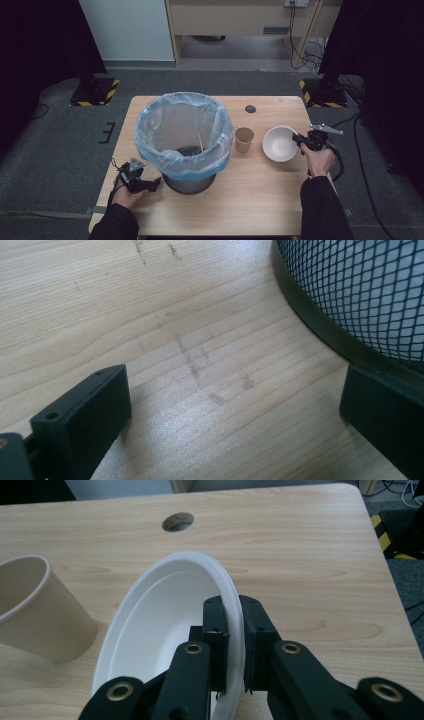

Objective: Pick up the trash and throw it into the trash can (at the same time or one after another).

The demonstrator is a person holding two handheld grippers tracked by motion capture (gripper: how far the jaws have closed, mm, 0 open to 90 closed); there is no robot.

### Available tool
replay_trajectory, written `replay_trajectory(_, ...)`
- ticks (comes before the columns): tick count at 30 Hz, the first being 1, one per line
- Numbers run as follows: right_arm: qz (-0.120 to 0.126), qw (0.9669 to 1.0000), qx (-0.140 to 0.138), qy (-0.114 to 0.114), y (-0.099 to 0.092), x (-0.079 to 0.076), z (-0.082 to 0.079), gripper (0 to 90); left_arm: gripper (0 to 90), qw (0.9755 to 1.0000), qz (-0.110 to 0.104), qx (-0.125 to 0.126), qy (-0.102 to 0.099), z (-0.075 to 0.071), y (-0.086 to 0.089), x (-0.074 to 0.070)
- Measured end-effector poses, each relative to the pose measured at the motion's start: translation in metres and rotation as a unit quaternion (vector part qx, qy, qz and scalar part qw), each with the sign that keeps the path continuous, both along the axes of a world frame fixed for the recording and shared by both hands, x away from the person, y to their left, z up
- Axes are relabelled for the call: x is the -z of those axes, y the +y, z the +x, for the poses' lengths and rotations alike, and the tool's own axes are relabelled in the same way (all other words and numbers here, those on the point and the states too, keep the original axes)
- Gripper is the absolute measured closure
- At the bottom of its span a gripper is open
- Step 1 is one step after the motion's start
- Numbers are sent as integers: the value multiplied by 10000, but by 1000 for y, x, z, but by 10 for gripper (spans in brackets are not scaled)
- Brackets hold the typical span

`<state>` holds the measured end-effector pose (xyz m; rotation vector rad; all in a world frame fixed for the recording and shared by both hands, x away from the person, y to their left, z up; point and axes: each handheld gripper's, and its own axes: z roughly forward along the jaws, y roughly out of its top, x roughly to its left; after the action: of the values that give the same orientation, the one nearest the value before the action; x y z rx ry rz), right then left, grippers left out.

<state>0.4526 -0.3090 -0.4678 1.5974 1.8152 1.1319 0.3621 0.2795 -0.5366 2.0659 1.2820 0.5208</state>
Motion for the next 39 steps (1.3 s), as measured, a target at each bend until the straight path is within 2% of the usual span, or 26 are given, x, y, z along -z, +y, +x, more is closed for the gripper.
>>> replay_trajectory(11,126,9990,73,-427,2,-21,-5,834,0,10000,5,-1,4,0,0,0)
replay_trajectory(13,238,9978,92,-608,2,-29,-8,834,0,10000,1,0,-1,0,0,0)
replay_trajectory(16,301,9970,96,-701,3,-34,-9,834,0,10000,-1,-1,-1,0,0,0)
replay_trajectory(22,458,9936,117,-1027,3,-49,-13,833,0,10000,0,1,0,0,0,0)
replay_trajectory(27,594,9911,103,-1190,3,-58,-17,834,0,10000,1,0,0,0,0,0)
replay_trajectory(30,709,9884,91,-1342,3,-67,-20,834,0,10000,2,1,0,0,0,0)
replay_trajectory(34,784,9867,70,-1423,3,-73,-22,834,0,10000,0,0,0,0,0,0)
replay_trajectory(39,897,9824,-29,-1639,6,-87,-27,834,0,10000,-3,-1,-1,0,0,0)
